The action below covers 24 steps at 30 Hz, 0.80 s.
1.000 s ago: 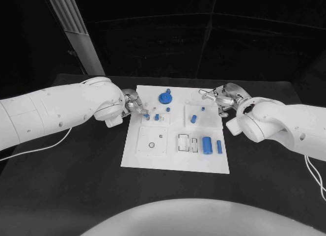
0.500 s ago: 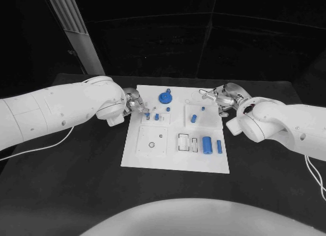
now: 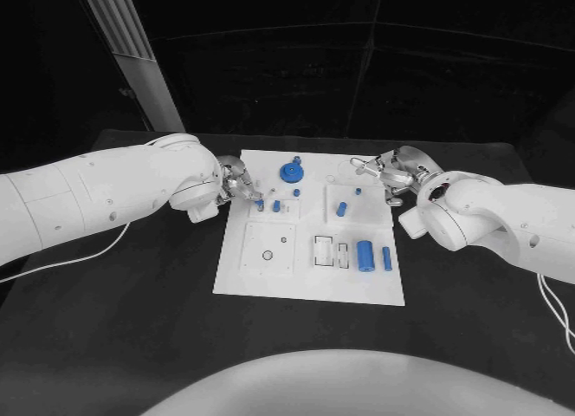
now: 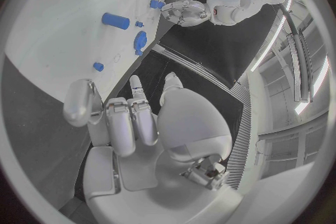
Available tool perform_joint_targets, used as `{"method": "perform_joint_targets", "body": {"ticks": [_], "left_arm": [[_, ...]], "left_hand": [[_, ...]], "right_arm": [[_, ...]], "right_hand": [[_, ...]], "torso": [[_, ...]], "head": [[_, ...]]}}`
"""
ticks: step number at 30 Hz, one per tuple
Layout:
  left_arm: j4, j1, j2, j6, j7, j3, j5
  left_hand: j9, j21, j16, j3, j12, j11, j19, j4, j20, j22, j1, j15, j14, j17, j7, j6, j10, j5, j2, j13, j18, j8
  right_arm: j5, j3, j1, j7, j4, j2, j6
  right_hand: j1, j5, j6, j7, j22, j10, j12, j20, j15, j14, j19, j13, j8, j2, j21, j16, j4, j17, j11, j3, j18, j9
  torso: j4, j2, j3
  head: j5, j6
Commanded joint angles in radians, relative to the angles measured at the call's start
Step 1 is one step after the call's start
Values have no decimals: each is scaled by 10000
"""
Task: Assemble the parts on the task board
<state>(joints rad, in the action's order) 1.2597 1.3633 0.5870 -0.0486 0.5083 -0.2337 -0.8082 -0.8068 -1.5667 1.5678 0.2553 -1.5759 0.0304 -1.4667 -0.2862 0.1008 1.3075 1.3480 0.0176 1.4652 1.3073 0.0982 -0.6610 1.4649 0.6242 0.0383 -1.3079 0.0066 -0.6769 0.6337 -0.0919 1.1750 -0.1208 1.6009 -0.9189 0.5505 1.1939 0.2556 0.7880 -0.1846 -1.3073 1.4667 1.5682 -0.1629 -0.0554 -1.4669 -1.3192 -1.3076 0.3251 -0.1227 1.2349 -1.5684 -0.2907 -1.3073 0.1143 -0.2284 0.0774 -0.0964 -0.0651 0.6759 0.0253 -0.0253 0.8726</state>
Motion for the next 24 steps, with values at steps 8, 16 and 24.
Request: {"method": "perform_joint_targets", "body": {"ticks": [8,16,24], "left_arm": [[-37,-9,-26,-155,118,-3,-34],[-12,-14,-14,-261,197,-3,-34],[10,-17,-13,-338,214,-3,-34]], "left_hand": [[18,-41,30,10,51,40,-1041,-74,48,2632,33,-70,1056,2635,-24,9,1059,30,35,-2629,-66,-54],[35,-33,30,-5,51,50,-1029,-78,51,2628,-31,-79,1056,2635,-14,21,1059,23,35,-2629,-63,-48],[79,-25,30,-79,51,63,-1018,-79,64,2623,-213,-100,1056,2635,-2,29,1059,-16,10,-2629,-59,-43]], "right_arm": [[33,5,12,50,36,-18,70],[33,5,12,53,30,-13,70],[33,5,12,54,20,0,63]], "right_hand": [[99,39,-65,-21,-884,1041,26,48,59,-1039,40,-2632,69,19,-63,-24,6,-2635,-16,-41,151,-14],[99,39,-65,-21,-884,1041,26,48,59,-1039,40,-2632,69,19,-63,-24,6,-2635,-16,-41,151,-14],[99,39,-65,-21,-884,1041,26,48,59,-1039,40,-2632,69,19,-63,-24,6,-2635,-16,-41,151,-14]], "torso": [[-5,0,-2],[-11,-5,1],[-5,-3,3]], "head": [[-20,0],[-14,0],[-9,0]]}}
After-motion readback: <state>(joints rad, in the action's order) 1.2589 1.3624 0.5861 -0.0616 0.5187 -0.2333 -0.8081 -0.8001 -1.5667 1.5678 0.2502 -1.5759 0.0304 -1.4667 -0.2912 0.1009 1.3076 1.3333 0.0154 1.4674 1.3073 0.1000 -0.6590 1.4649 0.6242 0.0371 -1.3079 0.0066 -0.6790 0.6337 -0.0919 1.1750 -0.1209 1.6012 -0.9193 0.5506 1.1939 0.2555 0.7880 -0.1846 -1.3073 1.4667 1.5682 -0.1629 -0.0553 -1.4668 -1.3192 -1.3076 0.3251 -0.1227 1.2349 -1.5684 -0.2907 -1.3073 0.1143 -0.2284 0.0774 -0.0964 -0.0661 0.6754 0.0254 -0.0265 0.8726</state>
